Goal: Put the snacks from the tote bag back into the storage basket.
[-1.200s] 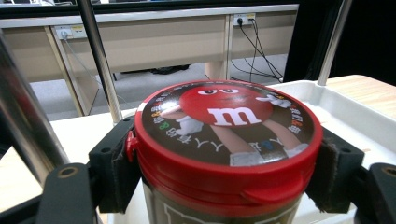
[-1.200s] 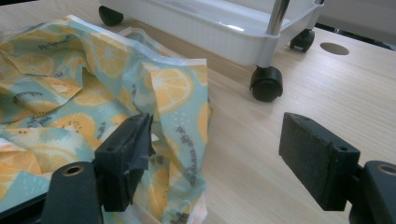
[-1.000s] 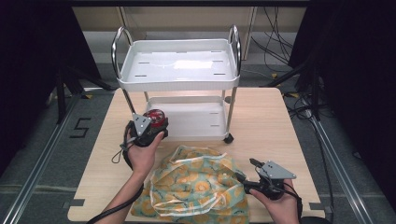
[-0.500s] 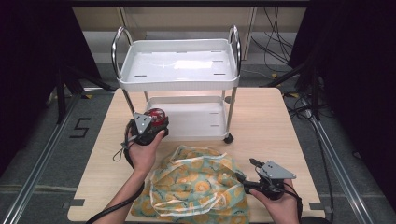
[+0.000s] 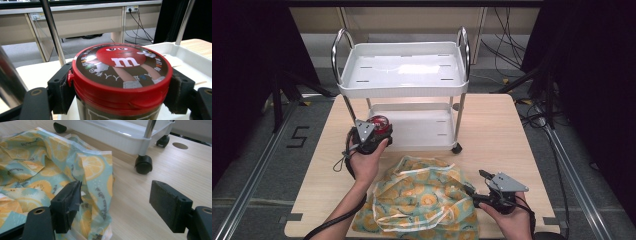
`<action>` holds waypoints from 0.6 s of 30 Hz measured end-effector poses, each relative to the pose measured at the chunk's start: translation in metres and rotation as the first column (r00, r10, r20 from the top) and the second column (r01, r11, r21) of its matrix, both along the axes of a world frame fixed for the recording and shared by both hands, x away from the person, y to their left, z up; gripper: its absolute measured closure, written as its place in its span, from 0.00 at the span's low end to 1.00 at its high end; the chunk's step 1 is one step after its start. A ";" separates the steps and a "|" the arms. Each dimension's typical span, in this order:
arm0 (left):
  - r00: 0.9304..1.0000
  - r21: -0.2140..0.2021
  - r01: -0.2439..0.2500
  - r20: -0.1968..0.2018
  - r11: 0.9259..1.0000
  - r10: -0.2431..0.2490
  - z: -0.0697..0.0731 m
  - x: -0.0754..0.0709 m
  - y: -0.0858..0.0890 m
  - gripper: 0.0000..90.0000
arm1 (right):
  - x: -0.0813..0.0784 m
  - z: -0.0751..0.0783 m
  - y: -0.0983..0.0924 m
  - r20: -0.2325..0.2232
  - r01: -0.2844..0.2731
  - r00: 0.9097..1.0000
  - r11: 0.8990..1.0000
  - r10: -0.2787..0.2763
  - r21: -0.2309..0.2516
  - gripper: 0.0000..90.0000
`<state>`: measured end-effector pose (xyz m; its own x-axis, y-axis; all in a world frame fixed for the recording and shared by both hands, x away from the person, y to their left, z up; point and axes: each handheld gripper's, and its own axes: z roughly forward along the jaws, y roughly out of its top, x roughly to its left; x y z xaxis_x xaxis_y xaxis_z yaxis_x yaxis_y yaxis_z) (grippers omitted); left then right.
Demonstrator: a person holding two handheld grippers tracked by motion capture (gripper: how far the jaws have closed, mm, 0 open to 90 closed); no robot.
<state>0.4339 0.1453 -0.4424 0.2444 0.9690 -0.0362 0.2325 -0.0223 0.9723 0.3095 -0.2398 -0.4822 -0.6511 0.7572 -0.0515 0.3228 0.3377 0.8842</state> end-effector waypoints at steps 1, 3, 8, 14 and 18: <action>1.000 0.002 -0.001 0.002 1.000 0.001 0.000 0.001 0.000 0.26 | 0.000 0.000 0.000 0.000 0.000 1.000 1.000 0.000 0.000 0.29; 1.000 0.009 0.000 0.004 1.000 0.000 -0.001 0.002 0.000 0.26 | 0.000 0.000 0.000 -0.004 0.002 1.000 1.000 -0.002 0.002 0.29; 1.000 0.005 0.004 0.005 1.000 -0.004 -0.003 0.003 -0.001 0.26 | 0.000 0.000 0.000 -0.005 0.009 1.000 1.000 -0.008 0.011 0.29; 1.000 0.010 0.003 0.004 1.000 -0.003 -0.004 0.004 -0.001 0.26 | 0.000 0.000 0.000 0.000 0.003 1.000 1.000 -0.003 0.005 0.29; 1.000 0.014 0.002 0.004 1.000 -0.002 -0.004 0.005 0.000 0.26 | 0.000 0.000 0.000 -0.003 0.008 1.000 1.000 -0.008 0.010 0.29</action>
<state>0.4391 0.1450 -0.4467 0.2465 0.9689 -0.0211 0.2283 -0.0369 0.9729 0.3096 -0.2397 -0.4825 -0.6453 0.7628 -0.0419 0.3282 0.3263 0.8864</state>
